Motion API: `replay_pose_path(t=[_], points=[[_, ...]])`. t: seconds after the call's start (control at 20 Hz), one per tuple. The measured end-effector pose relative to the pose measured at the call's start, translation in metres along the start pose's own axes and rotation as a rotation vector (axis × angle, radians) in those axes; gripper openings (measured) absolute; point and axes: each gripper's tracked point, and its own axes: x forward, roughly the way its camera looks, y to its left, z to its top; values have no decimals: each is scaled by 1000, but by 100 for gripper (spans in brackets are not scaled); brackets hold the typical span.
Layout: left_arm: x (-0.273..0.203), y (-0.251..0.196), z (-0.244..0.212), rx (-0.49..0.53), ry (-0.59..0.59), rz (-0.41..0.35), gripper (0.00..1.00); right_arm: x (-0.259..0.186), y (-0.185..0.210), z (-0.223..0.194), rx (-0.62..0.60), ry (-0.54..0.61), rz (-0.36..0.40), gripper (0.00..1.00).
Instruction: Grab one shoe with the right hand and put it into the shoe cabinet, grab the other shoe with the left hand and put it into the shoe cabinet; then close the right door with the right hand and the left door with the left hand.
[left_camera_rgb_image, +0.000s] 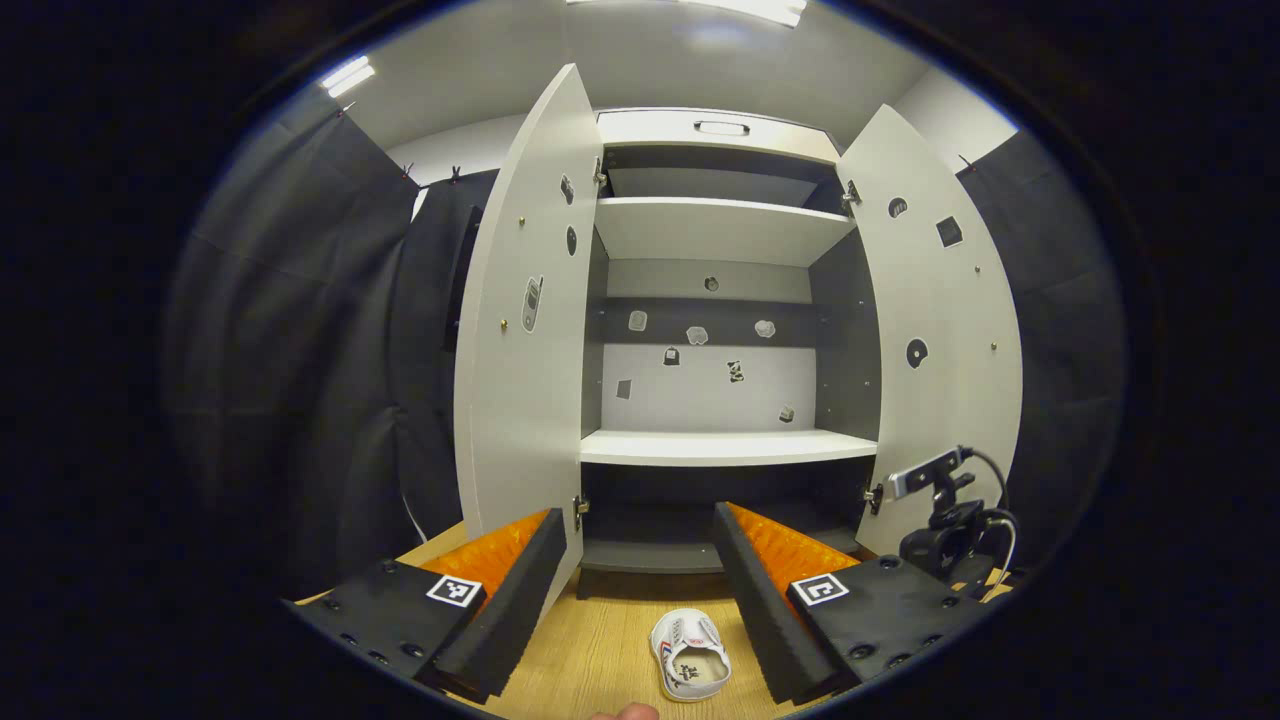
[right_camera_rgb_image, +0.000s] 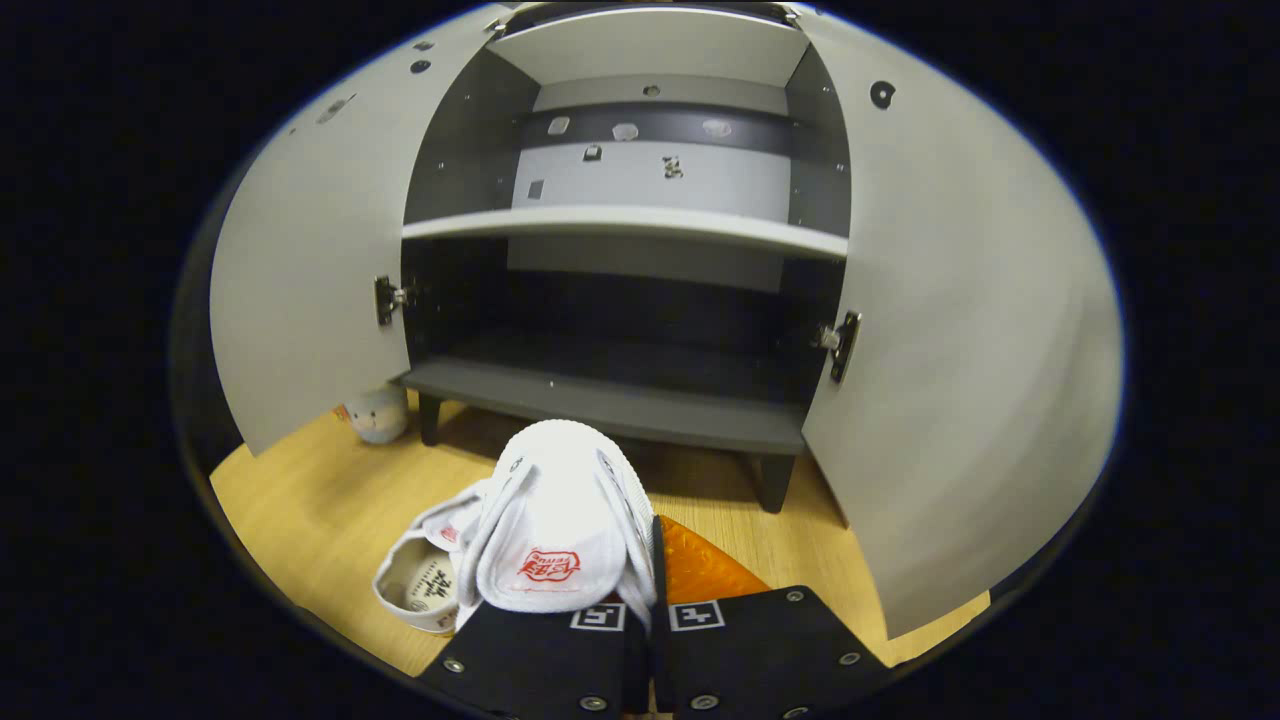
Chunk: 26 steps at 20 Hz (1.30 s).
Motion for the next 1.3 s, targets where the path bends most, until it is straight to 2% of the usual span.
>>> replay_pose_path(t=[0.1, 0.35, 0.5, 0.7, 0.8, 0.85, 1.0, 1.15, 1.3], points=[[2, -4, 1, -10, -8, -13, 96, -19, 2, 52, 26, -69, 11, 6], [-2, -5, 5, -38, -32, -29, 96, -37, -15, 163, 45, -192, -40, 7], [-7, 0, 10, -31, -48, -27, 96, -14, -22, 227, 65, -234, -70, 7], [-15, 8, 15, -20, -60, -17, 96, 49, -39, 292, 32, -252, -149, 7], [-18, 9, 11, -35, -47, -15, 96, 94, -46, 303, 22, -213, -185, 7], [-19, 9, 10, -43, -40, -15, 94, 116, -49, 302, 23, -176, -199, 7], [-22, 16, 7, -47, -29, 1, 96, 182, -63, 288, 31, -59, -265, 7], [-23, 31, 0, -46, -8, 39, 96, 214, -76, 279, -1, 23, -320, 7], [-19, 47, -8, -54, 18, 78, 97, 231, -82, 266, 26, 118, -330, 7]])
